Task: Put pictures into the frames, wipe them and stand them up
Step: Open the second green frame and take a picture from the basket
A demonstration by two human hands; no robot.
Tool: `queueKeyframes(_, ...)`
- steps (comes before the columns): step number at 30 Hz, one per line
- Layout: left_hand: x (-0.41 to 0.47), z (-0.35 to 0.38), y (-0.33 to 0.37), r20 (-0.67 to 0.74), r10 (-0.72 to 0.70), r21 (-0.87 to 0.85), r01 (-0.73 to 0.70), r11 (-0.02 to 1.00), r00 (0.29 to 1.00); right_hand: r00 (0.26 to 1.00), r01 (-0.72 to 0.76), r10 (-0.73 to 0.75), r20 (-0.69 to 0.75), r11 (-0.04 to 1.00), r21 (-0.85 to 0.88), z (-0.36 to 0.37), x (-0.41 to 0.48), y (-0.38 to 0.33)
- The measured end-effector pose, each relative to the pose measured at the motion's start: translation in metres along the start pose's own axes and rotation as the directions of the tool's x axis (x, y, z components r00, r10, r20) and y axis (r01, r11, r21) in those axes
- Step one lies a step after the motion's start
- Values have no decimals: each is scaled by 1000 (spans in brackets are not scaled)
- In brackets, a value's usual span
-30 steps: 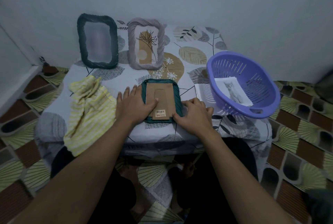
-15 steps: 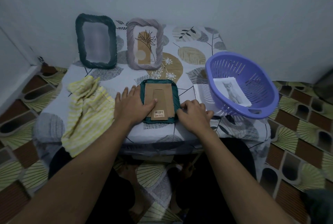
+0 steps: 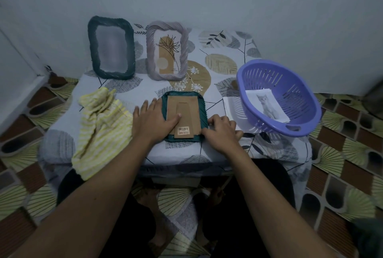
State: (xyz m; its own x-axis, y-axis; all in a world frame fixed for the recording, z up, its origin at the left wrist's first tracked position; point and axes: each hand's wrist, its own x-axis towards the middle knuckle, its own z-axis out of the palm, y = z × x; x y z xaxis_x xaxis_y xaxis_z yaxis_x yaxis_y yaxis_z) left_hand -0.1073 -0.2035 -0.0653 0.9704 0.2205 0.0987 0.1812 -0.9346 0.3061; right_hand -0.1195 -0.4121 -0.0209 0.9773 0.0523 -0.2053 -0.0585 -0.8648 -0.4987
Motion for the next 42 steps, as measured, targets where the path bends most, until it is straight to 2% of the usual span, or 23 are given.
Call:
queueKeyframes(8, 1, 0, 0, -1, -2, 0, 2, 1000, 1000, 999, -42, 41, 34, 999, 21, 0, 2, -4)
queueKeyframes(14, 1, 0, 0, -5, -1, -7, 1, 1000, 1000, 1000, -3, 3, 20, 1000, 12, -5, 5, -4)
queueKeyframes(19, -4, -4, 2, -110, 40, -62, -47, 997, 993, 1000, 24, -22, -16, 997, 76, -6, 5, -11)
queueKeyframes(23, -5, -6, 6, -108, -1, -19, -1, 1000, 994, 1000, 17, -17, 2, 995, 95, -3, 6, -11)
queueKeyframes(30, -1, -11, 31, -39, -74, -5, 74, 997, 997, 997, -27, 33, -72, 996, 84, -1, 9, -6)
queueKeyframes(36, -5, -1, 60, -31, -55, -131, 50, 990, 998, 990, -62, 70, -121, 996, 65, -8, 10, 9)
queueKeyframes(42, -7, 9, 57, -73, -70, -192, 54, 980, 995, 988, -86, 99, -115, 989, 119, -9, 10, 9)
